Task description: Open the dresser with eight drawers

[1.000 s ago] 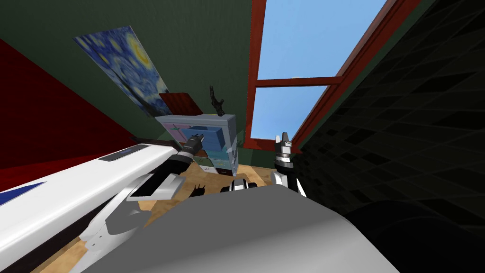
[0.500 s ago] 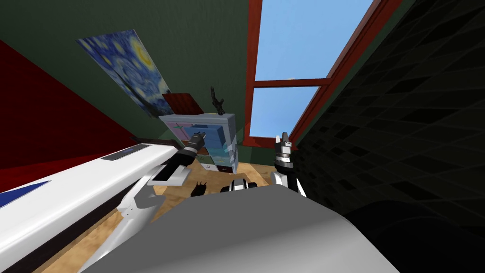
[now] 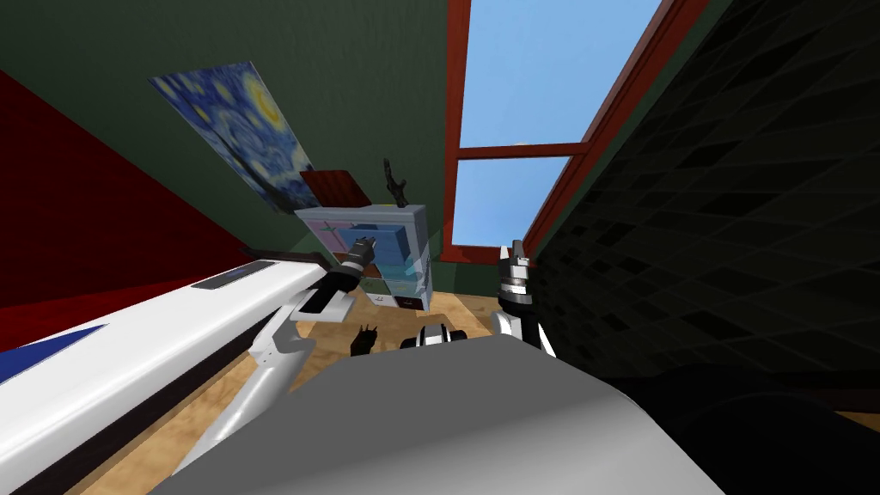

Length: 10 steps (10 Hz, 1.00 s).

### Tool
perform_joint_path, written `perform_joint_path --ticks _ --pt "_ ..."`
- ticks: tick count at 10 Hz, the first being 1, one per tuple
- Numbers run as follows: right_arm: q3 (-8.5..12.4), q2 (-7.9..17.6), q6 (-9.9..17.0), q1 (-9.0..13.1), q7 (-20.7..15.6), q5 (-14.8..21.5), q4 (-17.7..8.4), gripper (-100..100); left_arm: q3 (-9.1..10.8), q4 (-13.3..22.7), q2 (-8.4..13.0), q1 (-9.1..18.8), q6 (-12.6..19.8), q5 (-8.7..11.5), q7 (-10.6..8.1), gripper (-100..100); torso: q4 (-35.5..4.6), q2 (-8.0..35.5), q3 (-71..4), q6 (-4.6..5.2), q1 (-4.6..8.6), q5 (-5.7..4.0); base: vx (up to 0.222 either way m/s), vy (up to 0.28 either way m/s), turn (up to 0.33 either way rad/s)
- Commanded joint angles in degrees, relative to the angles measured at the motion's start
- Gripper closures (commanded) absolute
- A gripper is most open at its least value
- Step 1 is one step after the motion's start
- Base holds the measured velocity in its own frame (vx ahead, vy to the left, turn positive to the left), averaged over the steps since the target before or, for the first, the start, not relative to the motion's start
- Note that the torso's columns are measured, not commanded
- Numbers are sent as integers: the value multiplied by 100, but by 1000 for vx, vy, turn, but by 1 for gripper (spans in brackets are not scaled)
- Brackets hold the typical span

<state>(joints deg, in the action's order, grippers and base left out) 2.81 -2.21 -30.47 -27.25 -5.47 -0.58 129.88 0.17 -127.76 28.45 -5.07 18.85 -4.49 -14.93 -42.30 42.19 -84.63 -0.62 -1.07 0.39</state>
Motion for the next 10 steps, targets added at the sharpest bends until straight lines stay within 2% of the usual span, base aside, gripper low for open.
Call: perform_joint_path --ticks 1,3,4,6,8,10 --pt "0 0 0 -1 0 0 0 0 73 465 8 260 20 -15 -6 100 -8 -19 -15 -8 8 -11 1 -18 4" --pt "0 0 -1 -2 0 0 1 0 73 721 8 260 20 -15 -6 100 28 -45 -29 -11 -23 12 22 -9 1" --pt "0 0 -1 -2 0 0 1 0 -12 852 -107 586 -182 -220 -125 100 44 -54 -34 -14 -46 27 -135 50 -13" --pt "0 0 0 0 0 0 0 0 -12 1115 -107 951 -182 -220 -125 100 12 15 10 -3 -28 16 -172 32 -16" --pt "0 0 0 -1 0 0 0 0 -12 1412 -107 1016 -182 -220 -125 100 -10 -21 -15 -18 3 -9 -23 -4 -11" --pt "0 0 -1 -2 0 0 1 0 -12 1682 -107 1016 -182 -220 -125 100 27 -47 -31 -26 -33 15 24 -13 -3"
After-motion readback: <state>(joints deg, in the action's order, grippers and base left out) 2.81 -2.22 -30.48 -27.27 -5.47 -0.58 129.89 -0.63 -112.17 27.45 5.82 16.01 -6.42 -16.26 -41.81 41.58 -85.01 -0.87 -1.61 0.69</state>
